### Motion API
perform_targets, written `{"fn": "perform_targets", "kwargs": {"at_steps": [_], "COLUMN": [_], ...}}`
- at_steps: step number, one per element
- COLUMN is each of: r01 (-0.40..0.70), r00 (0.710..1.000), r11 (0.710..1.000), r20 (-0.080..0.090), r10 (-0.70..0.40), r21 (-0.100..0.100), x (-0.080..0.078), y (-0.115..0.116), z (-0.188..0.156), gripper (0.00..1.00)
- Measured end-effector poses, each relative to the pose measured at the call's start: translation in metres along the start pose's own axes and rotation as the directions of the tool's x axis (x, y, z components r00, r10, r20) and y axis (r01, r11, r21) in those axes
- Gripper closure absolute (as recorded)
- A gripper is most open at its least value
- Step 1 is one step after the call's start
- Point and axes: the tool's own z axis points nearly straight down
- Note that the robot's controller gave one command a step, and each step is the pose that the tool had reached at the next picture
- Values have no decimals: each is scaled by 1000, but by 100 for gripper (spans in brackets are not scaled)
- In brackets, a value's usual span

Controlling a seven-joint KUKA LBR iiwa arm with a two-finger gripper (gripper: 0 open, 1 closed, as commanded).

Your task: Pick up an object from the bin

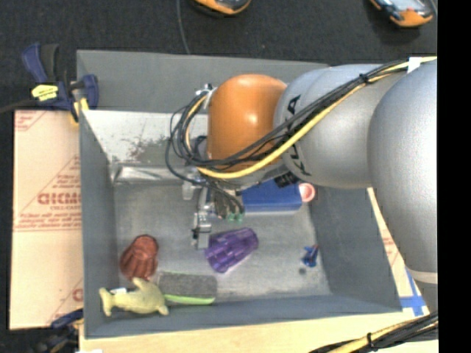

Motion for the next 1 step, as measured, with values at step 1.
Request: {"fn": "perform_targets", "kwargs": {"at_steps": [1], "r01": [-2], "r00": [1000], "r11": [1000], "r20": [7], "r10": [2], "r21": [-1], "x": [-2], "y": [-1], "z": [-4], "gripper": [0]}}
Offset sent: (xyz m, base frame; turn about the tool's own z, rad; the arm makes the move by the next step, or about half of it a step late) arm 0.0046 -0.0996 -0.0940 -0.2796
